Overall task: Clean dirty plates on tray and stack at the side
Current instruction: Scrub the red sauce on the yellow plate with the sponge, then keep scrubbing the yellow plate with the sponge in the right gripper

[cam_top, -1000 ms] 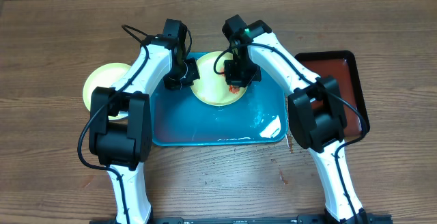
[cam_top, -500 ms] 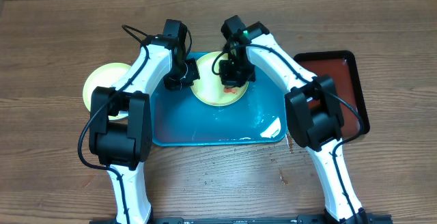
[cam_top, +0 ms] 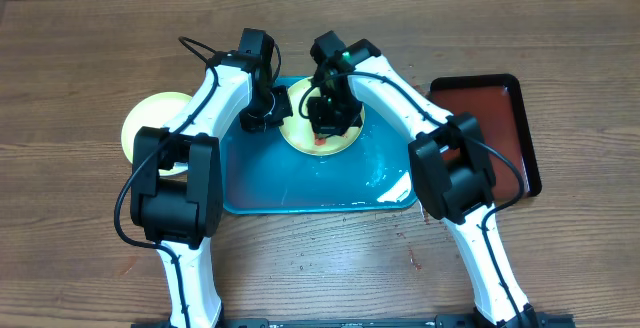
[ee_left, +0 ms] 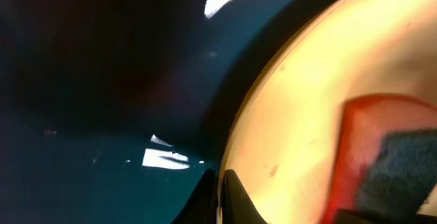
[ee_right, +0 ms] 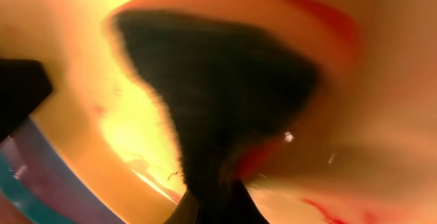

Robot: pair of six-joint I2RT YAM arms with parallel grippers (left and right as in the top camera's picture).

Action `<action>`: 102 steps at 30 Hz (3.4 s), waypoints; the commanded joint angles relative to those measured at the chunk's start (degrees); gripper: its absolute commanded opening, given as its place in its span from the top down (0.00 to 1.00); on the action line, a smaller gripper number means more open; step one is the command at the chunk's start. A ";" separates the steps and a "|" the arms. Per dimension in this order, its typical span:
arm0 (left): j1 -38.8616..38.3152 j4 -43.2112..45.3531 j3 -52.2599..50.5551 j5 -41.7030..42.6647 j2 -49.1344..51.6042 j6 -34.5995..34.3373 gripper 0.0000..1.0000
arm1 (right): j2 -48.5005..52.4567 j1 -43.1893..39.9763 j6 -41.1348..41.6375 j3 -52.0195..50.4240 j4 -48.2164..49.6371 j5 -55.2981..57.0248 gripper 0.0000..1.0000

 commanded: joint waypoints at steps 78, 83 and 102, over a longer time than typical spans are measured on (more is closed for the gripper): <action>1.46 -0.96 -0.33 4.15 2.12 3.69 0.96 | 3.30 3.67 -7.41 0.13 -4.92 1.75 0.96; 1.46 -1.07 -0.33 4.15 2.12 3.72 0.96 | 3.30 5.44 -3.69 0.13 -1.95 0.94 0.96; 1.40 -1.51 -0.33 4.11 2.12 3.74 0.96 | 3.30 -0.68 10.14 0.13 8.02 7.23 0.96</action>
